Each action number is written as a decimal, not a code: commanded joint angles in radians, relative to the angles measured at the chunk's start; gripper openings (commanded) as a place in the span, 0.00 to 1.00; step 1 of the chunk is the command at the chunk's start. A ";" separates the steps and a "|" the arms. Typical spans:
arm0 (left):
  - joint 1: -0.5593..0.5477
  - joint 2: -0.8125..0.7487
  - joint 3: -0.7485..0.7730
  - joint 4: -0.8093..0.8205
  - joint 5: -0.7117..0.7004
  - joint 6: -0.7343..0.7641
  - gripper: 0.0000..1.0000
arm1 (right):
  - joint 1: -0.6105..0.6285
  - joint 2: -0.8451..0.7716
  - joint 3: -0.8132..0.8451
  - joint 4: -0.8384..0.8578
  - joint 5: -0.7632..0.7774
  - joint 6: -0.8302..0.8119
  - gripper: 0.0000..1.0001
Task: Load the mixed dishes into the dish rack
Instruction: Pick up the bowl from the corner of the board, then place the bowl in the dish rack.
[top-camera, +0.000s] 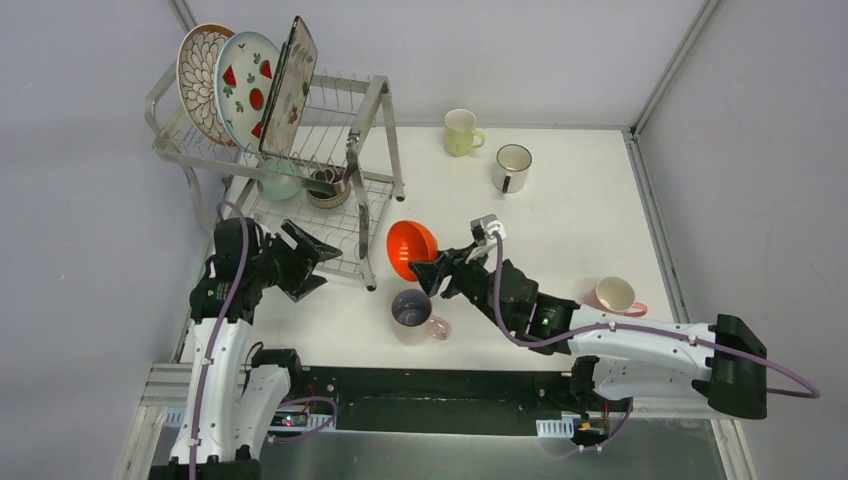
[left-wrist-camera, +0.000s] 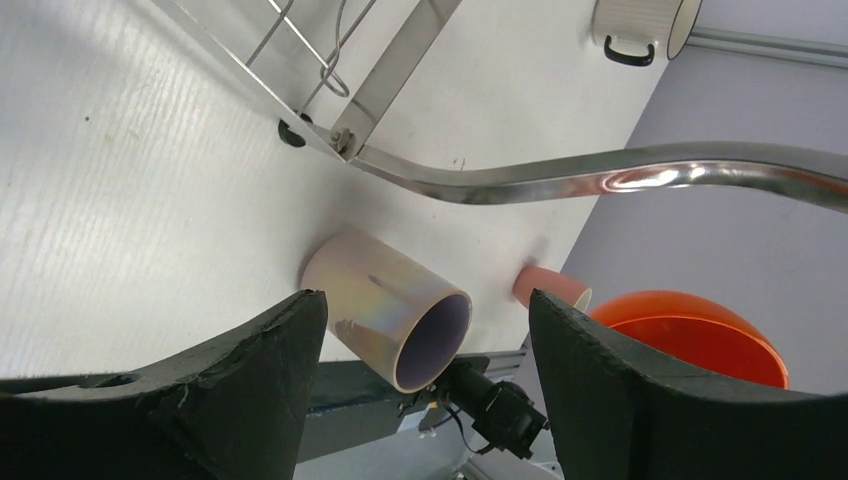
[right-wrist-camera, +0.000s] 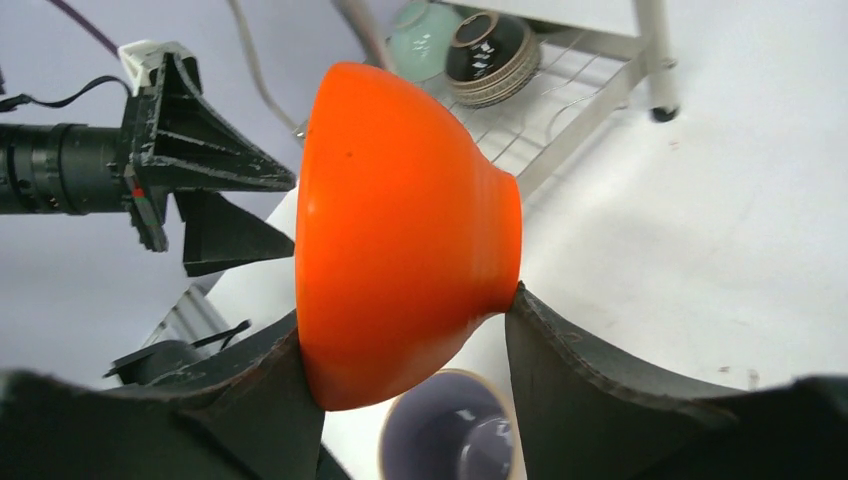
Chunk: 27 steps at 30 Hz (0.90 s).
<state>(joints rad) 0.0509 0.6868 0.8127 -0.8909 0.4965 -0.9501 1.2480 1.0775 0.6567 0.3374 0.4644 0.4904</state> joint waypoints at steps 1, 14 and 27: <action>-0.007 0.032 -0.042 0.180 0.031 0.036 0.75 | -0.050 -0.052 0.029 -0.024 0.054 -0.097 0.34; 0.026 0.231 -0.087 0.377 0.146 0.061 0.73 | -0.240 0.074 0.119 -0.055 -0.082 -0.221 0.33; 0.141 0.361 -0.087 0.407 0.280 0.153 0.71 | -0.349 0.302 0.238 0.077 -0.256 -0.446 0.33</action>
<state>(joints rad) 0.1608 1.0214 0.7227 -0.5308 0.6971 -0.8562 0.9176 1.3403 0.8078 0.2882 0.2886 0.1474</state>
